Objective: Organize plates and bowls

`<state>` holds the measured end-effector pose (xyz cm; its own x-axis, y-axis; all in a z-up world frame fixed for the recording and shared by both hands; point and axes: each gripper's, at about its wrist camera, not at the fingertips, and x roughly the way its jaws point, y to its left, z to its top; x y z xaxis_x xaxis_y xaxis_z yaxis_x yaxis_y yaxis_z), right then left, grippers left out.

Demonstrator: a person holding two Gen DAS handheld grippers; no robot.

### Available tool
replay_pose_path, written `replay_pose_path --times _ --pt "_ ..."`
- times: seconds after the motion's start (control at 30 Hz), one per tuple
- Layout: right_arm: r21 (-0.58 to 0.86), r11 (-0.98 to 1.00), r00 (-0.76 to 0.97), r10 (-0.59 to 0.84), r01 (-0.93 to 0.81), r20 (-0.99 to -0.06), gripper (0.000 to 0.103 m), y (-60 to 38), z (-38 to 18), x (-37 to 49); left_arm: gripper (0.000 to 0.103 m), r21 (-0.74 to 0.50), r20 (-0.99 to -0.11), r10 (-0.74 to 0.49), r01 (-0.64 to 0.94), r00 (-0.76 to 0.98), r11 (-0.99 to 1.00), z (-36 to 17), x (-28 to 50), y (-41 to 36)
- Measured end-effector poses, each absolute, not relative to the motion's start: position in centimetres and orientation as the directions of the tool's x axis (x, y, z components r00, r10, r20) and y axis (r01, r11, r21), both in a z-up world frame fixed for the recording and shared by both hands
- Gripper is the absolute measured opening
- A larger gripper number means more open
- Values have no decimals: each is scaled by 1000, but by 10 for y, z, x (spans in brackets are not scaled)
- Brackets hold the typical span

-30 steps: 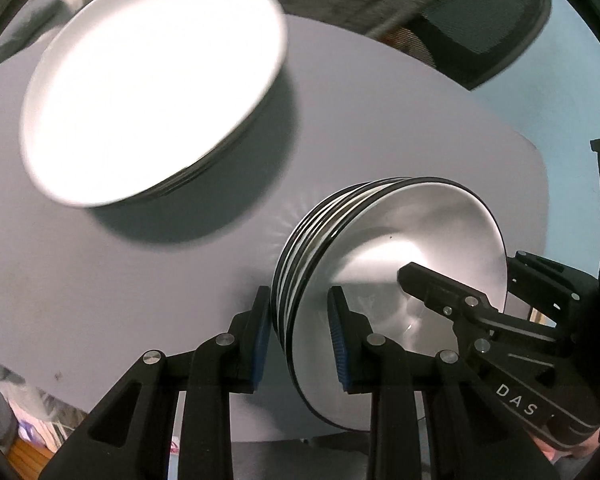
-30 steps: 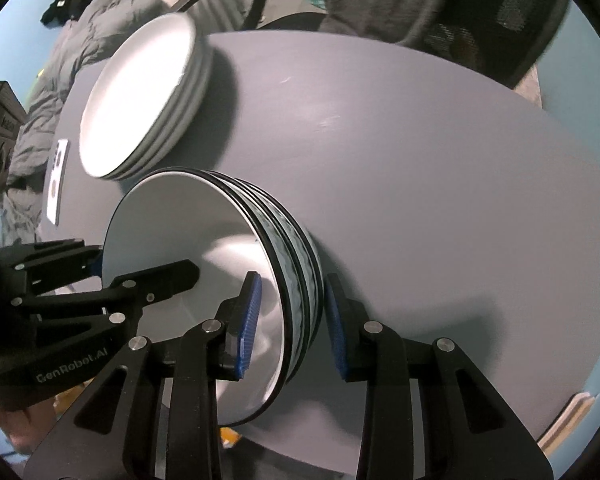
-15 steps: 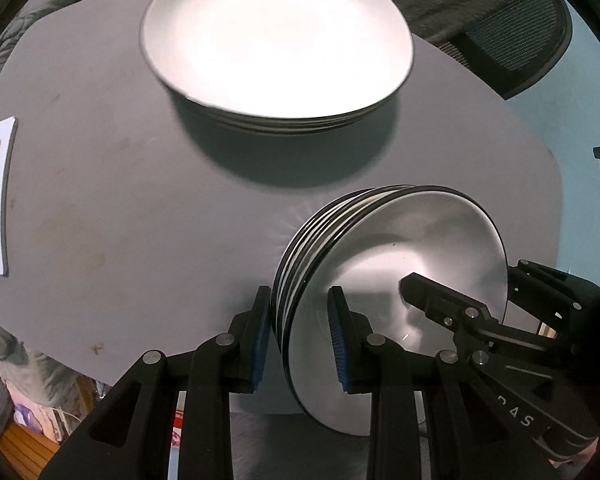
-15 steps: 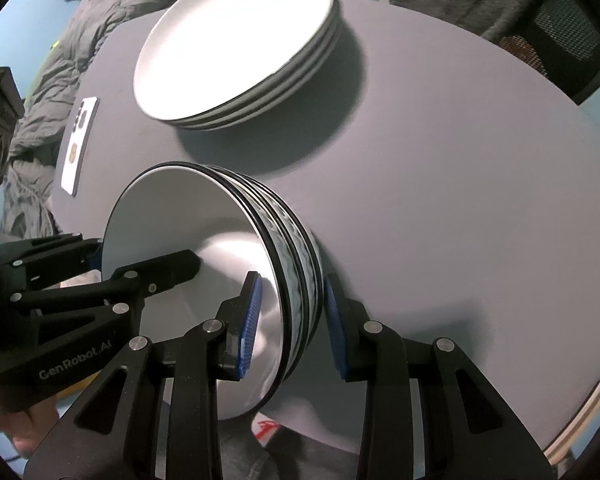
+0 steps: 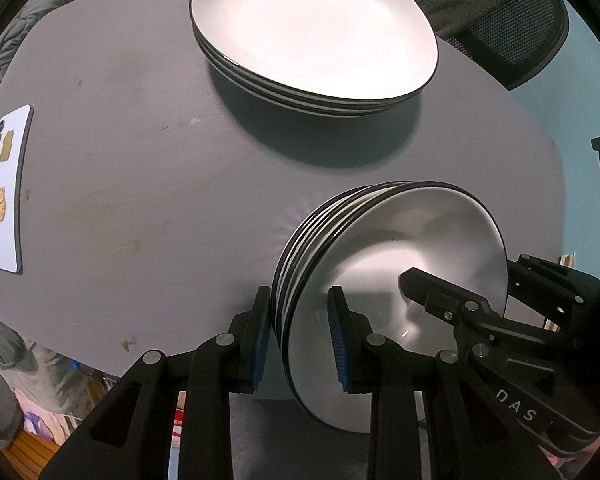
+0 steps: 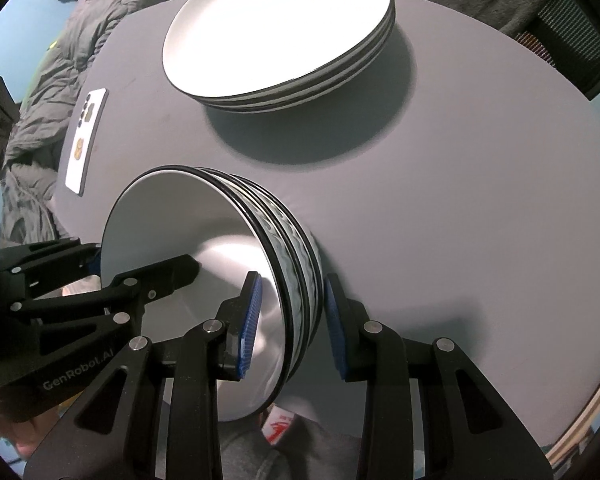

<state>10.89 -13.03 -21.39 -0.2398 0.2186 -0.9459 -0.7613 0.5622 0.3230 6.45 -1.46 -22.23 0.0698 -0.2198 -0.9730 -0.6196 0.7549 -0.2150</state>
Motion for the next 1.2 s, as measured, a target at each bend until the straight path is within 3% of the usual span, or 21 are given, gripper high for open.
replay_pose_path --times 0.23,0.4,0.7,0.87,1.03,1.2 --pt "341 586 -247 237 -735 -939 33 -138 -214 114 29 -228 -970 -234 -596 69 770 -226 67 -15" --pt "343 615 -246 241 -710 -939 33 -148 -212 117 43 -227 -970 -234 -591 67 774 -232 69 -13" --pt "304 623 -195 239 -720 -951 33 -150 -209 111 59 -248 -965 -249 -590 82 768 -240 72 -9" --pt "286 634 -174 236 -718 -956 33 -146 -209 108 60 -260 -962 -262 -588 84 766 -240 71 -7" --pt "264 614 -128 256 -744 -958 18 -148 -207 104 60 -270 -957 -278 -585 79 765 -240 69 -8" --pt "334 627 -176 302 -704 -937 18 -160 -212 112 60 -299 -947 -313 -581 79 757 -244 66 -11"
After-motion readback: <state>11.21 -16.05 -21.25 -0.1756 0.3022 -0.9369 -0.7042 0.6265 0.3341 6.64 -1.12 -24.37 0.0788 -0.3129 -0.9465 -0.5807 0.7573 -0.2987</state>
